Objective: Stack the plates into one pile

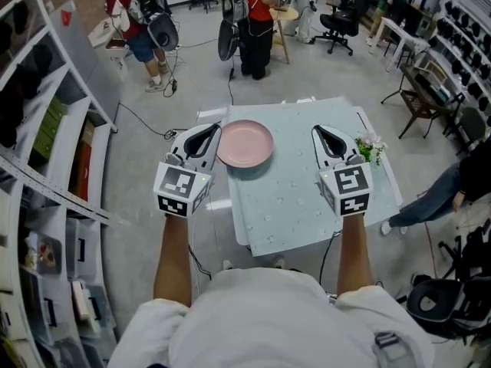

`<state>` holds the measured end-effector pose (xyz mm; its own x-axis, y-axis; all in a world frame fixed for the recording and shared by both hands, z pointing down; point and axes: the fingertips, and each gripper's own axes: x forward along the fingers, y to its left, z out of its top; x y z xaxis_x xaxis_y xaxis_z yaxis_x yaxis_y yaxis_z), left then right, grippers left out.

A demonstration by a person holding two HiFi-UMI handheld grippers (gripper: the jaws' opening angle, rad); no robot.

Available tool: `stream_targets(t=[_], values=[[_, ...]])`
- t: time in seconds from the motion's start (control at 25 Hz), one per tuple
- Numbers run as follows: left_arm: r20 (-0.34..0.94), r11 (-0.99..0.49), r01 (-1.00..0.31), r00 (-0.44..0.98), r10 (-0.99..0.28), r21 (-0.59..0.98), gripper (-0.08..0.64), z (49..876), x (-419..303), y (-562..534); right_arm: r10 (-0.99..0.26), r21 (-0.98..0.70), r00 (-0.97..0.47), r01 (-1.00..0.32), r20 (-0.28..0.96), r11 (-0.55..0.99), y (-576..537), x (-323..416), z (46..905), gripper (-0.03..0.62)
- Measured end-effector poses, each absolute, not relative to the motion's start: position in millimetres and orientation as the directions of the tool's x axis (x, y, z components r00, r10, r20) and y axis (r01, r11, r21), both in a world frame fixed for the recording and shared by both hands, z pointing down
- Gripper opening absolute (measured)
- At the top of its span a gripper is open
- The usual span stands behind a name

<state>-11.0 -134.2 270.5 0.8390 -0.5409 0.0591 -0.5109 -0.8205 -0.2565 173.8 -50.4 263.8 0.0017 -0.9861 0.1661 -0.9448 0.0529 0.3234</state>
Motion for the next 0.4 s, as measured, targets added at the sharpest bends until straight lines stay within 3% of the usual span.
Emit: stream_targets(t=[0.4], values=[[0.05,-0.816,-0.515,0.837,-0.545,-0.262,0.018,263.9,-14.2,-132.6,-0.989,0.323,0.003,-0.945,0.149,0.046,-49.3,172.1,255.6,0.012]])
